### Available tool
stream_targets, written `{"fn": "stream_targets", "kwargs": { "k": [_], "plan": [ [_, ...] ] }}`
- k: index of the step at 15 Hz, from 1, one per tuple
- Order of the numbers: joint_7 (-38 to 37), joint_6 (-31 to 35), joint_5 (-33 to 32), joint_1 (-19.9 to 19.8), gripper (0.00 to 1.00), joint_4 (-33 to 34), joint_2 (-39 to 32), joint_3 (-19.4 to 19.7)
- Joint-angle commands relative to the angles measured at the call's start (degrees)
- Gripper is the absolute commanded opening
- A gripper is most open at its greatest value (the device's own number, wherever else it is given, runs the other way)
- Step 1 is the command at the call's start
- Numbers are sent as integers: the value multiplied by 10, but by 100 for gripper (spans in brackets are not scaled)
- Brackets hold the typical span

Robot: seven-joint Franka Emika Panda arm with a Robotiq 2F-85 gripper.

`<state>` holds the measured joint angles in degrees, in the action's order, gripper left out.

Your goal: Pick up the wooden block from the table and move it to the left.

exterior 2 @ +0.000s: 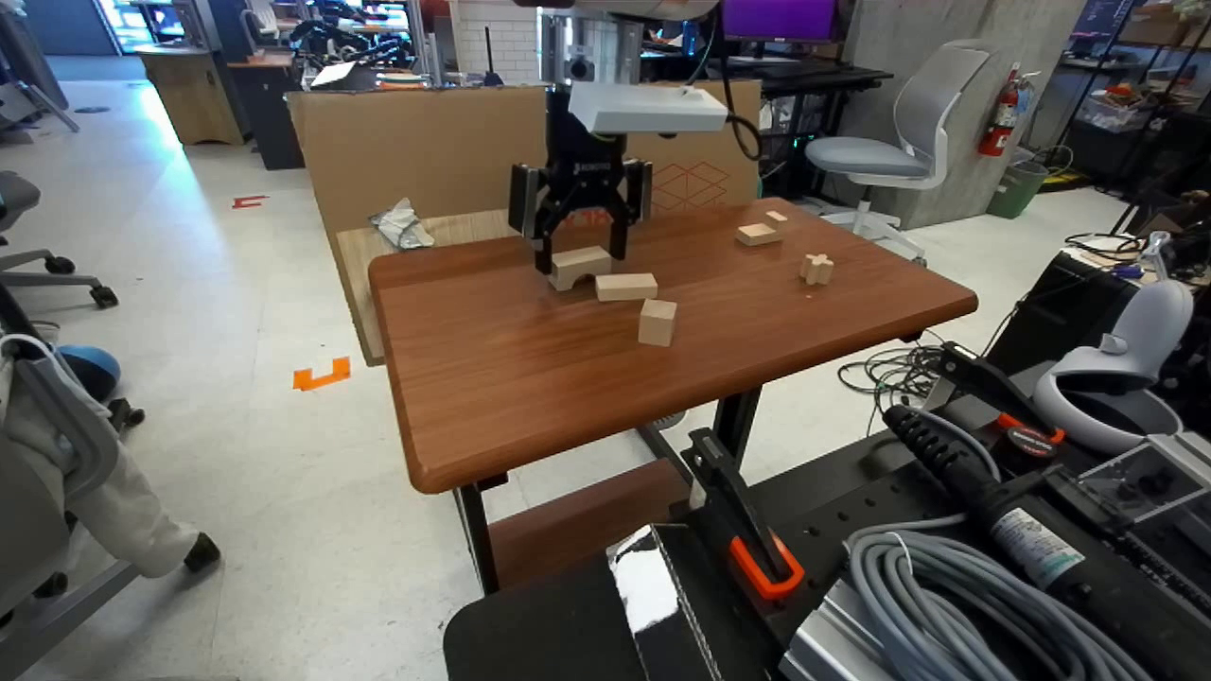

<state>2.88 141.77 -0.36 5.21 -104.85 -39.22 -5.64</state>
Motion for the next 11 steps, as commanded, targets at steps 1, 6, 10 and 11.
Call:
{"fn": "stream_targets", "kwargs": {
  "k": [1, 6, 10, 11],
  "plan": [
    [22, 11, -8, -7, 100, -78, 72, 0],
    [76, -9, -27, -17, 100, -206, 220, 4],
    [67, -14, -29, -16, 100, -200, 223, 10],
    [69, -14, -29, -17, 100, -212, 235, 10]
  ]
}}
